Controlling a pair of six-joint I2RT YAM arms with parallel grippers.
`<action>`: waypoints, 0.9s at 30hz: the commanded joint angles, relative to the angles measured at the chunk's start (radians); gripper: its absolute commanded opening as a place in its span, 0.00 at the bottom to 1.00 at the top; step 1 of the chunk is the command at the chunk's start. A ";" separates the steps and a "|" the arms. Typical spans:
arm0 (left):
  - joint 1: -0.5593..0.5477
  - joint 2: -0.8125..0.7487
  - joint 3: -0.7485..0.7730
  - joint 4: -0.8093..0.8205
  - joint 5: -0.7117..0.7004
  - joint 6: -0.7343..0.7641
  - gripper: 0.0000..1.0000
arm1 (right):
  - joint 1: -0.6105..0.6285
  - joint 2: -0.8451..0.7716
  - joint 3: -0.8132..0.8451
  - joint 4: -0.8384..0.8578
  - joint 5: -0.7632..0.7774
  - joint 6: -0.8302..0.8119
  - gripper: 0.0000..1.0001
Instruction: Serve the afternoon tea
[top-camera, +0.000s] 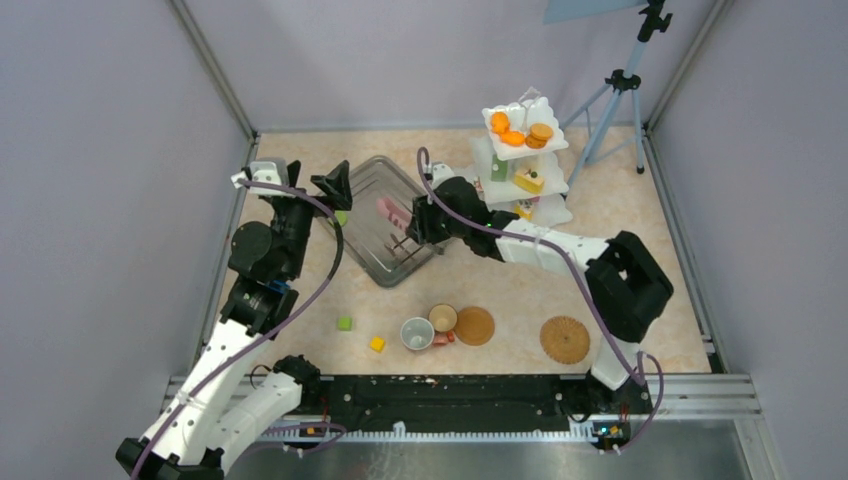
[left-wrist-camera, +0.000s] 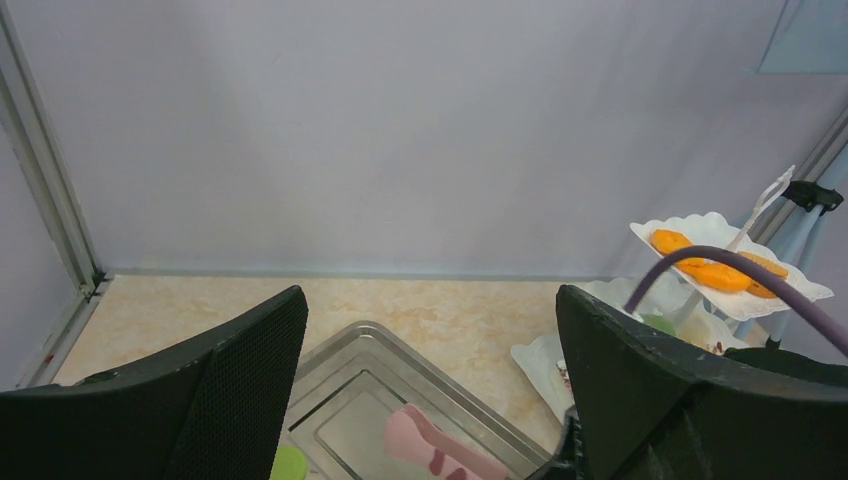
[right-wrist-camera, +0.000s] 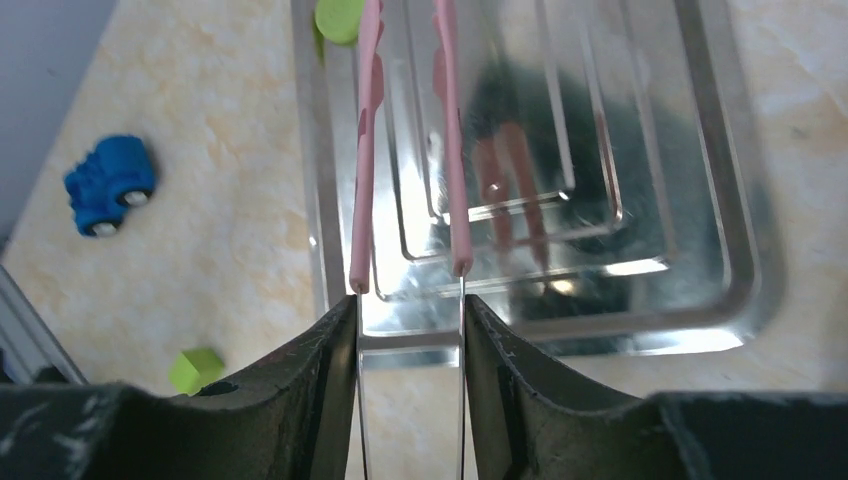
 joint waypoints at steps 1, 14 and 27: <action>-0.002 -0.019 0.030 0.026 -0.019 0.017 0.99 | 0.020 0.128 0.191 -0.049 -0.005 0.233 0.41; -0.002 -0.022 0.031 0.029 -0.024 0.017 0.99 | 0.048 0.383 0.498 -0.132 0.057 0.332 0.42; -0.002 -0.023 0.031 0.028 -0.023 0.015 0.99 | 0.123 0.493 0.649 -0.195 0.194 0.129 0.42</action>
